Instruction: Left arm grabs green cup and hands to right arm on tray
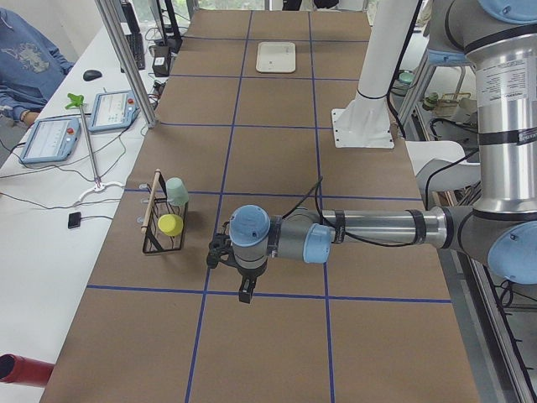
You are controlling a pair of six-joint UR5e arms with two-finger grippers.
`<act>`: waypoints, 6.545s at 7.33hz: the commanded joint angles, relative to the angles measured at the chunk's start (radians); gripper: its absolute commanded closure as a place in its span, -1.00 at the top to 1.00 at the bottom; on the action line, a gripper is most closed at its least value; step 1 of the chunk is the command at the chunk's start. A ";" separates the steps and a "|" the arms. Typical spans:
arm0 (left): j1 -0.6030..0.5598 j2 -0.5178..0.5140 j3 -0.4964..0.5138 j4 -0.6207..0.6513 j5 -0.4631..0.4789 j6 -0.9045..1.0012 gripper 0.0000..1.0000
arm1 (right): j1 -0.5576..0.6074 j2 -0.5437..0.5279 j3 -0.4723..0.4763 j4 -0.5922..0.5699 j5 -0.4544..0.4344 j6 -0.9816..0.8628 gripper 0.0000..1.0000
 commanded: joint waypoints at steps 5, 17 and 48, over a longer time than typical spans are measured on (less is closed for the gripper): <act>0.000 0.003 -0.041 -0.145 -0.002 -0.012 1.00 | 0.000 0.039 0.043 0.076 0.022 0.009 1.00; 0.158 -0.378 0.123 -0.565 0.005 -0.454 1.00 | -0.124 0.231 -0.066 0.465 0.212 0.408 1.00; 0.299 -0.584 -0.151 -0.239 0.101 -0.919 -0.81 | -0.290 0.322 -0.069 0.716 0.185 0.809 1.00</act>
